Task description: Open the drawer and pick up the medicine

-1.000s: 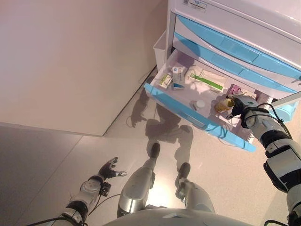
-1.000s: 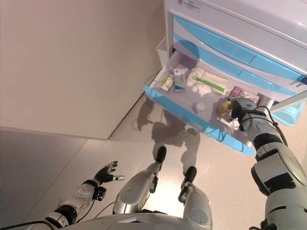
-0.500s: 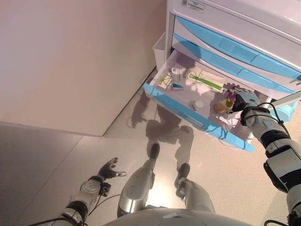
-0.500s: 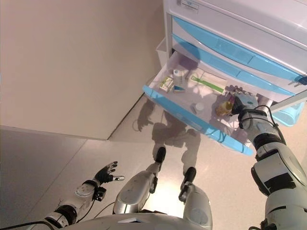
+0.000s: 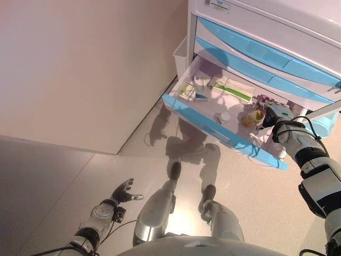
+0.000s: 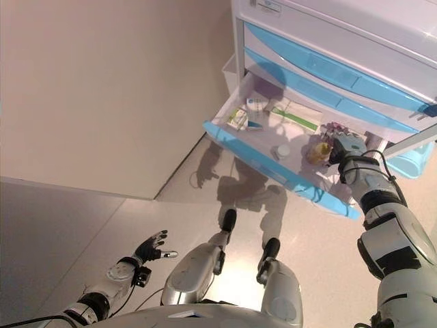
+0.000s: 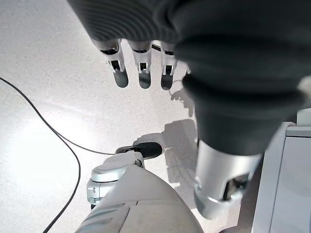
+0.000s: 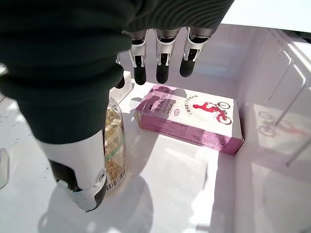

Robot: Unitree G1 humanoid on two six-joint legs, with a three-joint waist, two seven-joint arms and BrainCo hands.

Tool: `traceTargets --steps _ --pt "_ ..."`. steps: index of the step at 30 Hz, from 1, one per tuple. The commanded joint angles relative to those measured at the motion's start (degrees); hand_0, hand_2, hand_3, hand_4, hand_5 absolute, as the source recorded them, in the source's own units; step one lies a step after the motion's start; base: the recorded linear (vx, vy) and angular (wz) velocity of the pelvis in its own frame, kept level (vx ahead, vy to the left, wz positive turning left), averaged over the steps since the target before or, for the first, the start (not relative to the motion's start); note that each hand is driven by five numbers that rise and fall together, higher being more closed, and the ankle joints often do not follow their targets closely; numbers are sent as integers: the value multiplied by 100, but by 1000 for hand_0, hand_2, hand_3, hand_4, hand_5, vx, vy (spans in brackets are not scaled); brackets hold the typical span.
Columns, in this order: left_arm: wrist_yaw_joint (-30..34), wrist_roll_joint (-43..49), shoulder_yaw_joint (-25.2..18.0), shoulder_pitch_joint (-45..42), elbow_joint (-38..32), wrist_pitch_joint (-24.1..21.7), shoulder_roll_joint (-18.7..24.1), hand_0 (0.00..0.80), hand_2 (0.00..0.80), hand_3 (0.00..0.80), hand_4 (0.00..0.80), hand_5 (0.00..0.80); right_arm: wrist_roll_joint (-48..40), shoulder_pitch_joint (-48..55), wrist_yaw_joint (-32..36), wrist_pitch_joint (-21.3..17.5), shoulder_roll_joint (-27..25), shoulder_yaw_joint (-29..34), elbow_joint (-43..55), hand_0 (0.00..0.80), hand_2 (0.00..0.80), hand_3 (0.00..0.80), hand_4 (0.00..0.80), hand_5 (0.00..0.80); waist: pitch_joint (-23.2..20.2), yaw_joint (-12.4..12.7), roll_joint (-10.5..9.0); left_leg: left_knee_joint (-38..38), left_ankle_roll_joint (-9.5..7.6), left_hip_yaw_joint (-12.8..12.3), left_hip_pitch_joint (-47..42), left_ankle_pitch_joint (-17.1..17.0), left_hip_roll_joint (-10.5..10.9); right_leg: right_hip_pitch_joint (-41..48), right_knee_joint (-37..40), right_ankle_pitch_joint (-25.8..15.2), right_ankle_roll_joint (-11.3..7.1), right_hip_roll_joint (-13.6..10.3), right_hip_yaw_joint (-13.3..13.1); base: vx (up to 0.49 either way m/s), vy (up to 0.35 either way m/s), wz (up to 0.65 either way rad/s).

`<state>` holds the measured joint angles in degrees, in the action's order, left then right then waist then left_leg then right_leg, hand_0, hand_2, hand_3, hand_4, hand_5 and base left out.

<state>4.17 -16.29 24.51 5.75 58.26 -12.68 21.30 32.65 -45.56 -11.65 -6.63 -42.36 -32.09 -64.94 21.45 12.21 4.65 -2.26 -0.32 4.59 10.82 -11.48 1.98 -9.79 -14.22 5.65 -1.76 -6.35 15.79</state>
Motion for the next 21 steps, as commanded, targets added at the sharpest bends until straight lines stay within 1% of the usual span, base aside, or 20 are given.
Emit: traceTargets --steps 1,21 --pt "-10 -147 138 133 158 -127 54 0 0 0 0 0 -208 -274 -83 -101 -236 -278 125 0 0 0 0 0 -24 64 -271 760 -85 -247 -60 1261 144 -44 664 -592 -268 -266 -70 0 0 0" --pt "-7 -141 131 106 118 -135 55 0 0 0 0 0 -203 -282 -171 -130 -234 -282 211 0 0 0 0 0 -19 73 -267 775 -94 -247 -30 1260 160 -75 652 -596 -273 -271 -67 0 0 0"
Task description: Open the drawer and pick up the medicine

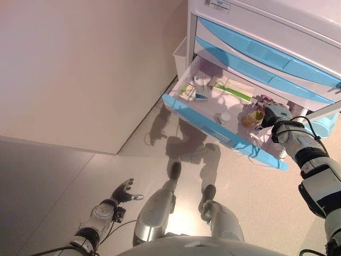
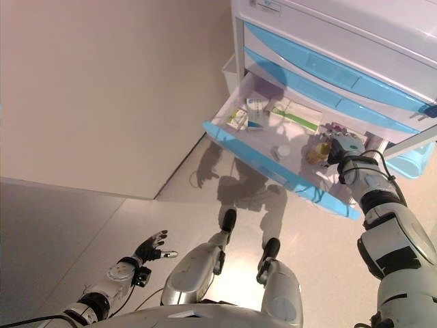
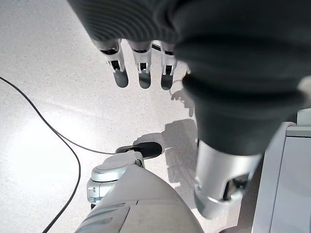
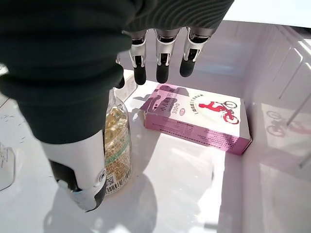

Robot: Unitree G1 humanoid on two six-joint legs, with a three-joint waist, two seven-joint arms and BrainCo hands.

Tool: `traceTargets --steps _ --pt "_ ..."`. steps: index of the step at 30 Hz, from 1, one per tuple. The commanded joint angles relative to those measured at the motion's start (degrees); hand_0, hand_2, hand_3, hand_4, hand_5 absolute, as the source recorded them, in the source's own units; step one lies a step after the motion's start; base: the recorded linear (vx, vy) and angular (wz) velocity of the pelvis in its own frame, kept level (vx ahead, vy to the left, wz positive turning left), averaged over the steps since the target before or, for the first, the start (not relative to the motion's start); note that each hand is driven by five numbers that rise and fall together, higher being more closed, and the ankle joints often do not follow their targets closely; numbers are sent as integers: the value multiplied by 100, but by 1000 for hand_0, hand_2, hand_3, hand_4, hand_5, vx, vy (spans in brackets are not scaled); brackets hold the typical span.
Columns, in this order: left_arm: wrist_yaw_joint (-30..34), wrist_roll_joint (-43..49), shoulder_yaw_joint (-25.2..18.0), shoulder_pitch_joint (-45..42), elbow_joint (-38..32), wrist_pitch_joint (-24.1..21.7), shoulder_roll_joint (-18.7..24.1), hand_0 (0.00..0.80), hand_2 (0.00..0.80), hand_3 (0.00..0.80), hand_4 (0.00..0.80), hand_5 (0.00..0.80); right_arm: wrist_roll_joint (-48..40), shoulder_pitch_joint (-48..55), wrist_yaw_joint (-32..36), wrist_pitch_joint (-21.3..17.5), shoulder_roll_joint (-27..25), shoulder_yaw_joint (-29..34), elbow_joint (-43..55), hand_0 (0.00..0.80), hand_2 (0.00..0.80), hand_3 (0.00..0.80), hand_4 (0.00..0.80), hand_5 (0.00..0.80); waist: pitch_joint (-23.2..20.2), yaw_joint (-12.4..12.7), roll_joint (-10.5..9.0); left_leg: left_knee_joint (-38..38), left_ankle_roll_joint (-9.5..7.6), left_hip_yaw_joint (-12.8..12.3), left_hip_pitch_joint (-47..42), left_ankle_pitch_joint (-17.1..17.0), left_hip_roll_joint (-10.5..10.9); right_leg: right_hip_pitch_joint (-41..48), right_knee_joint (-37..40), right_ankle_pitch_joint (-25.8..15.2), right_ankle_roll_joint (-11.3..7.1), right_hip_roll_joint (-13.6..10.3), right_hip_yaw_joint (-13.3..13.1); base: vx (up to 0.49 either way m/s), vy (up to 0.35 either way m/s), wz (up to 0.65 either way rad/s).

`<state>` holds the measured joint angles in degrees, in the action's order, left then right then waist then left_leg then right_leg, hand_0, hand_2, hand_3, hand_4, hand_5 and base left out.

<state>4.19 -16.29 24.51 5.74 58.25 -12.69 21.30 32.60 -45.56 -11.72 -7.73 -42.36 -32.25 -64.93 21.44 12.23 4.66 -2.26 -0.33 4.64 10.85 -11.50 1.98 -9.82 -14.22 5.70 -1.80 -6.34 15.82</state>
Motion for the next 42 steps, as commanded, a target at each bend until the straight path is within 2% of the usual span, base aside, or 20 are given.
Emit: traceTargets --steps 1,42 --pt "-13 -147 140 111 118 -132 52 0 0 0 0 0 -191 -290 -156 -23 -231 -268 207 0 0 0 0 0 -16 71 -269 779 -94 -255 -32 1261 157 -72 648 -600 -268 -273 -69 0 0 0" --pt "19 -151 130 117 203 -138 43 0 0 0 0 0 -146 -321 -62 -67 -231 -331 322 0 0 0 0 0 -36 79 -299 788 -101 -250 -30 1272 151 -76 646 -606 -273 -290 -67 0 0 0"
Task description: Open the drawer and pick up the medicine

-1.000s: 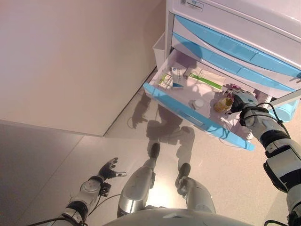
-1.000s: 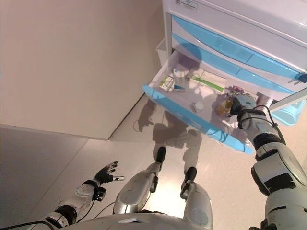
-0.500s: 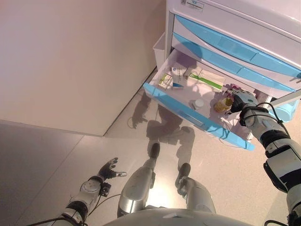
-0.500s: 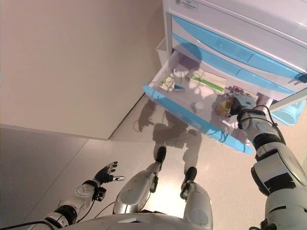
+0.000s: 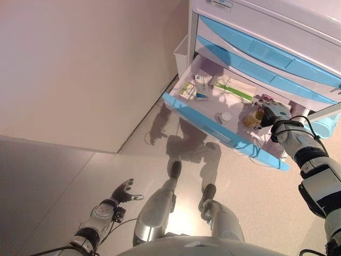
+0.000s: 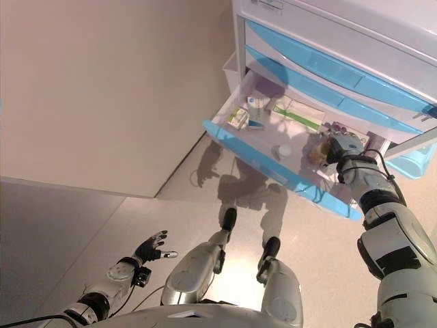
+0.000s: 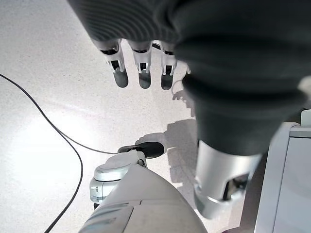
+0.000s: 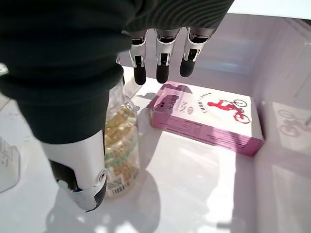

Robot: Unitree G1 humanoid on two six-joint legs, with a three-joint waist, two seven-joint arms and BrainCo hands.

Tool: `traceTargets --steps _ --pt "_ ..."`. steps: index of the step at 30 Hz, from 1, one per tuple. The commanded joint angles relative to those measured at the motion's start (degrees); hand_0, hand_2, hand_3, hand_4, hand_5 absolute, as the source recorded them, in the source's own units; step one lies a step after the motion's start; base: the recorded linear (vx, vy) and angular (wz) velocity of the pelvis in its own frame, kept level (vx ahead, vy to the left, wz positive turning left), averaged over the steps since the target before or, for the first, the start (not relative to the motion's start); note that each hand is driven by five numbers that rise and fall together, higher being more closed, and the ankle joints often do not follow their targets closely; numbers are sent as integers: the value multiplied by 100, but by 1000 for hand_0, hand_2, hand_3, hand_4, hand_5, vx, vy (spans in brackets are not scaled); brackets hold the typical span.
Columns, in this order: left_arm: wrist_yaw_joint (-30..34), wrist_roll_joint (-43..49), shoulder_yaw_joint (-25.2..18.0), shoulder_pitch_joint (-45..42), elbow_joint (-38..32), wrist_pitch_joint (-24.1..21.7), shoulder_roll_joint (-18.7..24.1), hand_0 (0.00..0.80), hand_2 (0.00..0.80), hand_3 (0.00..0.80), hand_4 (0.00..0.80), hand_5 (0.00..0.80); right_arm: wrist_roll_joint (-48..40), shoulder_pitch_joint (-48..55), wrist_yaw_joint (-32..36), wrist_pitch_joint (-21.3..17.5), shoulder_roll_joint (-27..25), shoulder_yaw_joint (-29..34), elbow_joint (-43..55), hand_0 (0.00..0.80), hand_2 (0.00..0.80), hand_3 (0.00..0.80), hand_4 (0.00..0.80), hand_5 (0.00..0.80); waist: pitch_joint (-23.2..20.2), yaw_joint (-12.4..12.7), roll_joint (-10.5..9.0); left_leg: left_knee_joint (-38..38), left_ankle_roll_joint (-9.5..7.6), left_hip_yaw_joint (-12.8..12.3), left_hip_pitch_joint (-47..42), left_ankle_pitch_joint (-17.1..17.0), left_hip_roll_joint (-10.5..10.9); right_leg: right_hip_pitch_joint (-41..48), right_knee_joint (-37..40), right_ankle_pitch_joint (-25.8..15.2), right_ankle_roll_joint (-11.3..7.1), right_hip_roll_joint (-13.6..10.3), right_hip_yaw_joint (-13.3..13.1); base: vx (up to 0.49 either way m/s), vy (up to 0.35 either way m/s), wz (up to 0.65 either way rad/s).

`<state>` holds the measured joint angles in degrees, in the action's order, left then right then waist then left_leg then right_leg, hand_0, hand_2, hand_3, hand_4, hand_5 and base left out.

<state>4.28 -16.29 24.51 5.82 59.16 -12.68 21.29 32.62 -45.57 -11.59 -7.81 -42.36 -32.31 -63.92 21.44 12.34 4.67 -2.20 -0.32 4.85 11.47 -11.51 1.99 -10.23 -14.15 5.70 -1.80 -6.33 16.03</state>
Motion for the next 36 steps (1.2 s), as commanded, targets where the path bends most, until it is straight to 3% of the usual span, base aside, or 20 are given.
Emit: traceTargets --steps 1,8,9,10,11,29,36 --pt "12 -156 133 105 113 -146 46 0 0 0 0 0 -155 -316 -80 -67 -233 -325 216 0 0 0 0 0 -33 68 -300 782 -102 -272 -92 1273 148 -34 637 -606 -273 -291 -88 0 0 0" --pt "20 -145 121 106 104 -136 48 0 0 0 0 0 -170 -327 -68 -64 -230 -333 207 0 0 0 0 0 -13 82 -292 783 -106 -273 -115 1282 150 -16 626 -593 -270 -291 -88 0 0 0" --pt "18 -148 119 114 105 -130 45 0 0 0 0 0 -153 -326 -65 -64 -227 -325 208 279 279 279 279 279 -28 75 -296 784 -108 -267 -92 1272 154 -29 639 -607 -270 -292 -84 0 0 0" --pt "17 -154 121 115 96 -123 50 0 0 0 0 0 -153 -322 -70 -54 -222 -329 222 477 477 477 477 477 -27 74 -295 789 -108 -264 -84 1271 156 -35 637 -607 -270 -291 -88 0 0 0" --pt "19 -153 124 119 96 -121 52 0 0 0 0 0 -152 -323 -71 -54 -220 -332 226 787 787 787 787 787 -27 74 -295 791 -108 -264 -80 1271 157 -39 636 -607 -271 -293 -88 0 0 0" --pt "38 -137 114 106 129 -141 57 0 0 0 0 0 -107 -291 -28 -95 -219 -340 240 800 800 800 800 800 -34 86 -315 758 -106 -283 -147 1285 143 23 658 -600 -279 -290 -85 0 0 0" --pt "95 -52 -21 6 66 -119 117 0 0 0 0 0 69 -250 193 -516 -404 -440 909 800 800 800 800 800 -119 55 -404 650 -100 -295 -224 1289 126 108 771 -622 -307 -255 -105 0 0 0"
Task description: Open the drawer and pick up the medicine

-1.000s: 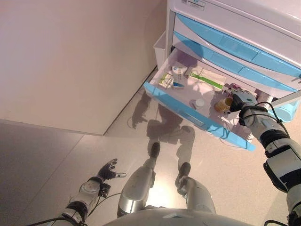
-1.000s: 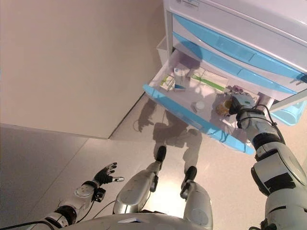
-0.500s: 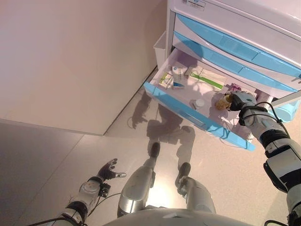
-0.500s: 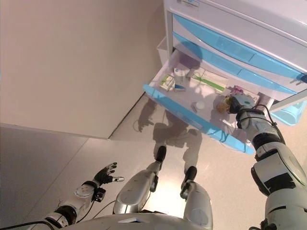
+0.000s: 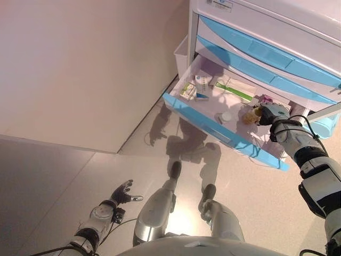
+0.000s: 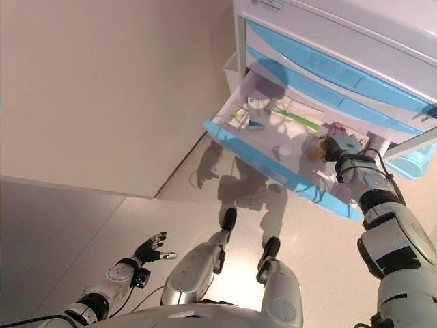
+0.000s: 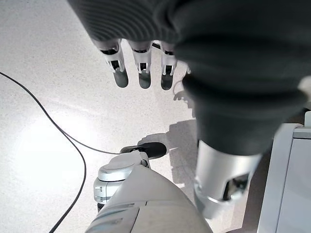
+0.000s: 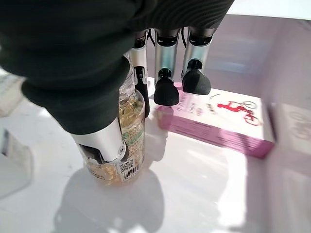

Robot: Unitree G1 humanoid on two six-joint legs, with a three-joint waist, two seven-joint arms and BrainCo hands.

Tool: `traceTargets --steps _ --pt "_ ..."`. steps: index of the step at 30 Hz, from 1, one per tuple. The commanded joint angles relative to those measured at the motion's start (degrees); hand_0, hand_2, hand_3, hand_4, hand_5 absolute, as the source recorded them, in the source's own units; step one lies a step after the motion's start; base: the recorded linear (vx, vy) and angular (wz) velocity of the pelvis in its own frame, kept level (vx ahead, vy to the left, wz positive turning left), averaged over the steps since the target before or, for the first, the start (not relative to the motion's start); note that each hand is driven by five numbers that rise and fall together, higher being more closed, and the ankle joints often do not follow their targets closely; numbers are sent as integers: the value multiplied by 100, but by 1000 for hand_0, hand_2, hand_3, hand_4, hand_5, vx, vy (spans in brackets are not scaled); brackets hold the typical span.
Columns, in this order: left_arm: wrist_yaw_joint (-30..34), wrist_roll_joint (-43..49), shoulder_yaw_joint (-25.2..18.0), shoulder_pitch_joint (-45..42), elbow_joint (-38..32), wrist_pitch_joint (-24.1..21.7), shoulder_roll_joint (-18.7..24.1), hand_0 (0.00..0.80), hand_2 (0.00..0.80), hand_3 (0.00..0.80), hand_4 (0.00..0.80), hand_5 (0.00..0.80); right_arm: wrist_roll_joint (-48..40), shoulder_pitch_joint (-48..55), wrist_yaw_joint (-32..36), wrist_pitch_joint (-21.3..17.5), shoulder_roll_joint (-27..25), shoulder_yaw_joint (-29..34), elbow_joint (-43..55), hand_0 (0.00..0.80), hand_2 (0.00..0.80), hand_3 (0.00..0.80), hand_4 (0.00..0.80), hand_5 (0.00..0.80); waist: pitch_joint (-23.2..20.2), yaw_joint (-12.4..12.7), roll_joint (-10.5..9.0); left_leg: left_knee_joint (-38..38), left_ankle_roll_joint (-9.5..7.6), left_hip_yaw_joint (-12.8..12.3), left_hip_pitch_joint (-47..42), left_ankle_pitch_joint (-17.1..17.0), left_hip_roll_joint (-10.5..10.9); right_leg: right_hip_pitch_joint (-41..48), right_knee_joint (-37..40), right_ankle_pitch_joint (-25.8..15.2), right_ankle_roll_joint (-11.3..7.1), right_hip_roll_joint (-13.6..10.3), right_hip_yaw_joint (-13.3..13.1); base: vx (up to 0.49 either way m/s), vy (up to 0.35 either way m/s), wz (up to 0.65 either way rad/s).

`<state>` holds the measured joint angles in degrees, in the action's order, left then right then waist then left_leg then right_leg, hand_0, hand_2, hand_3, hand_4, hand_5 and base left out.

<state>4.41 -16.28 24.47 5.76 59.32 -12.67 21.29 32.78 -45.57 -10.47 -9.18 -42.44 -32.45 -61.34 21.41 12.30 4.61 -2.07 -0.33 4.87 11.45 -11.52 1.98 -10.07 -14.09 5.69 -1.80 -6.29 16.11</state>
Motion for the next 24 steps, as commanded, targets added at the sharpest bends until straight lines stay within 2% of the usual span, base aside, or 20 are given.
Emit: traceTargets --steps 1,3,4,6,9,11,12,15,20,24 --pt "80 -22 -58 -26 37 -124 133 0 0 0 0 0 245 -215 165 -603 -445 -458 874 800 800 800 800 800 -131 50 -429 614 -96 -303 -245 1293 122 115 786 -623 -315 -250 -118 0 0 0" --pt "65 113 -227 -166 -89 -40 187 0 0 0 0 0 -3 -1 735 -730 -628 -542 1895 800 800 800 800 800 -177 8 -527 552 -86 -321 -328 1303 108 188 843 -638 -346 -234 -136 0 0 0" --pt "54 154 -325 -229 -164 32 214 0 0 0 0 0 -353 164 1127 -585 -711 -533 2559 800 800 800 800 800 -204 -35 -582 533 -79 -341 -361 1309 95 208 858 -646 -358 -229 -154 0 0 0" --pt "51 198 -513 -313 -236 180 263 0 0 0 0 0 -1740 634 2012 -313 -860 -306 3899 800 800 800 800 800 -270 -157 -696 482 -68 -392 -456 1324 62 271 899 -663 -379 -212 -210 23 -14 -5" --pt "108 271 -672 -287 3 240 238 0 0 0 0 0 -3682 1344 2894 -95 -707 499 5321 800 800 800 800 800 -402 -361 -791 456 -67 -458 -611 1377 55 392 951 -652 -385 -184 -354 34 21 -3" --pt "161 391 -768 -252 317 164 161 0 0 0 0 0 -4566 1649 3205 -161 -434 1063 5791 800 800 800 800 800 -567 -488 -843 472 -71 -506 -669 1434 59 454 993 -642 -398 -178 -437 40 30 -7" --pt "162 426 -784 -263 400 145 130 0 0 0 0 0 -4987 1765 3307 -35 -330 1313 6004 800 800 800 800 800 -612 -520 -855 482 -72 -532 -735 1478 57 518 1007 -625 -406 -175 -469 29 22 -17" --pt "119 558 -824 -372 519 114 -3 0 0 0 0 0 -6133 1926 3338 -12 74 2191 6404 800 800 800 800 800 -896 -632 -888 476 -63 -620 -895 1571 49 651 1075 -618 -448 -168 -577 48 32 -16" --pt "78 725 -851 -543 585 88 -152 0 0 0 0 0 -6820 1904 2802 -76 429 3100 6588 800 800 800 800 800 -1308 -695 -888 424 -55 -722 -1119 1657 36 830 1125 -604 -485 -151 -641 72 38 -8" --pt "111 837 -853 -616 750 113 -183 0 0 0 0 0 -7017 1662 2344 -107 395 3522 6174 800 800 800 800 800 -1516 -684 -895 389 -68 -741 -1295 1726 43 994 1154 -566 -478 -123 -663 63 31 1"
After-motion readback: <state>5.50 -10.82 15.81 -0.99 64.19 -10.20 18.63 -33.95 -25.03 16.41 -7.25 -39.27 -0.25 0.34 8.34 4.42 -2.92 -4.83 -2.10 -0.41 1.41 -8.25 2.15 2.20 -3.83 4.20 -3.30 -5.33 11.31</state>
